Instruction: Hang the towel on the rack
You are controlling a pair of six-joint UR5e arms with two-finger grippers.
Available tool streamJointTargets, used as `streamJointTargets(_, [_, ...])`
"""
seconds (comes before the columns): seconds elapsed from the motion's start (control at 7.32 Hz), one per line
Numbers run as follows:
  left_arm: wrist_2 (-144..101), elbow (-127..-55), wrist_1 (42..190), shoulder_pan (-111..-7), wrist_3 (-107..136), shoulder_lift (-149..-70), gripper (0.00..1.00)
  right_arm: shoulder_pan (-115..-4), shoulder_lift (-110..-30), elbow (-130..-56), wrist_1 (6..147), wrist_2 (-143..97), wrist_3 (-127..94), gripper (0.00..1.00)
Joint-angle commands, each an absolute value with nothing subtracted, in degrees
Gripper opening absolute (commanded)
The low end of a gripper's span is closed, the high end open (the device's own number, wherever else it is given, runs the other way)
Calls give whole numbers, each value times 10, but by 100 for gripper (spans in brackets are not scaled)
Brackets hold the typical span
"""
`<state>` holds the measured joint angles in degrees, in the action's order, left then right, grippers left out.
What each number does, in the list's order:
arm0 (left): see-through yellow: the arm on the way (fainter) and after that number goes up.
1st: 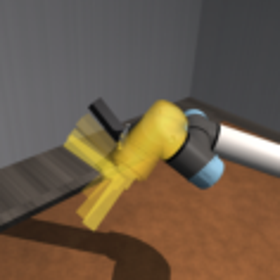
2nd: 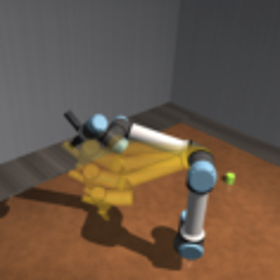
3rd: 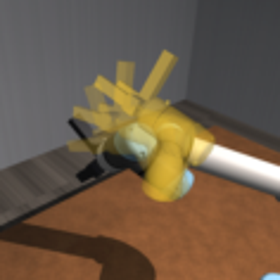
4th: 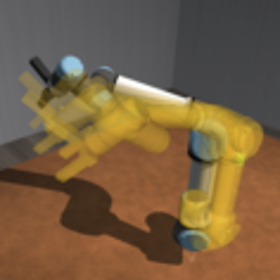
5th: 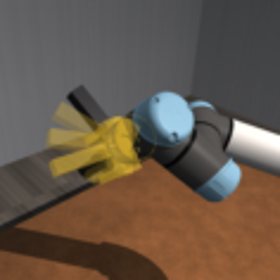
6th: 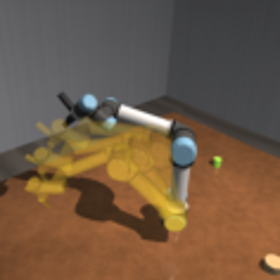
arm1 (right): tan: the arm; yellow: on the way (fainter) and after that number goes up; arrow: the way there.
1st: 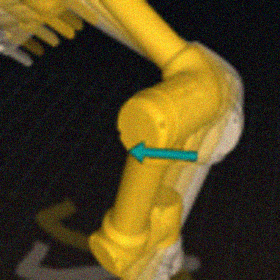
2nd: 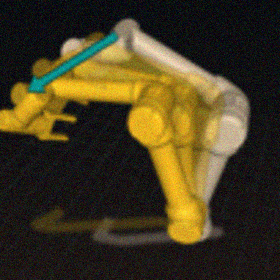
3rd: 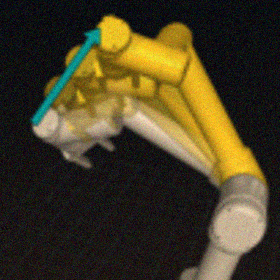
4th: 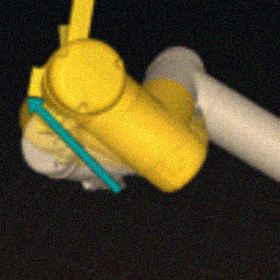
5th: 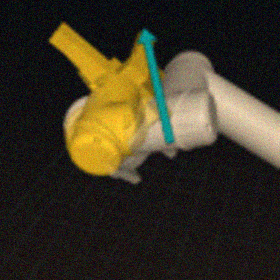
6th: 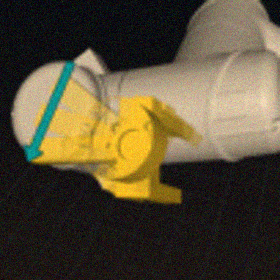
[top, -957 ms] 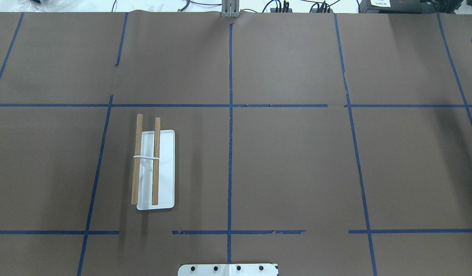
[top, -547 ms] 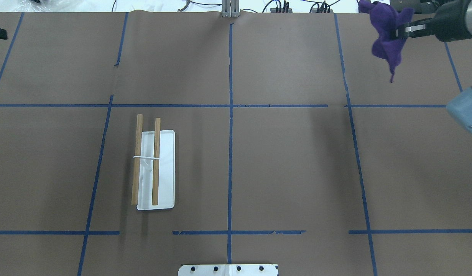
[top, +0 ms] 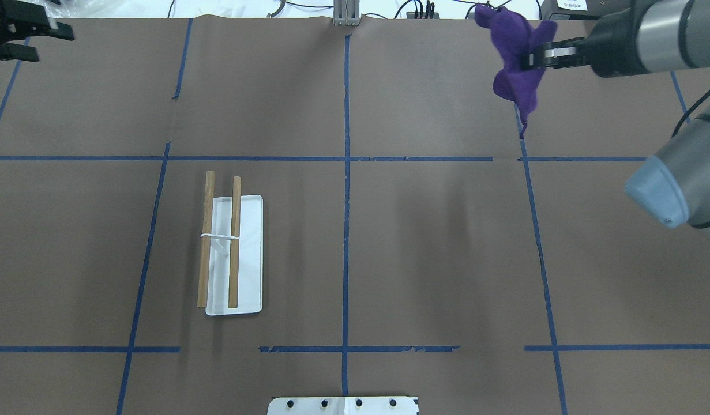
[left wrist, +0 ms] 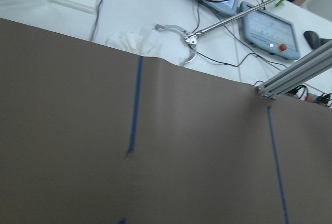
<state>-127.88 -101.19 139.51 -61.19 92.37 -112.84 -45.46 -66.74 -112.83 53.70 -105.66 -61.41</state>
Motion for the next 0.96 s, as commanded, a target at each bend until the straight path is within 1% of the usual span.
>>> streamJointTargets(0.0, [-1249, -1006, 1397, -539, 1009, -1194, 100, -356, -636, -1148, 527, -977, -621, 0])
streamJointTargets(0.27, [-1249, -991, 1403, -527, 1086, -1232, 100, -305, -625, -1155, 519, -936, -616, 0])
streamJointTargets(0.41, [-1249, -991, 1428, -509, 1124, -1233, 100, -291, -624, -1155, 519, -923, -591, 0])
streamJointTargets(0.82, [-1230, -989, 1439, -483, 1182, -1252, 100, -283, -626, -1155, 522, -919, -568, 0])
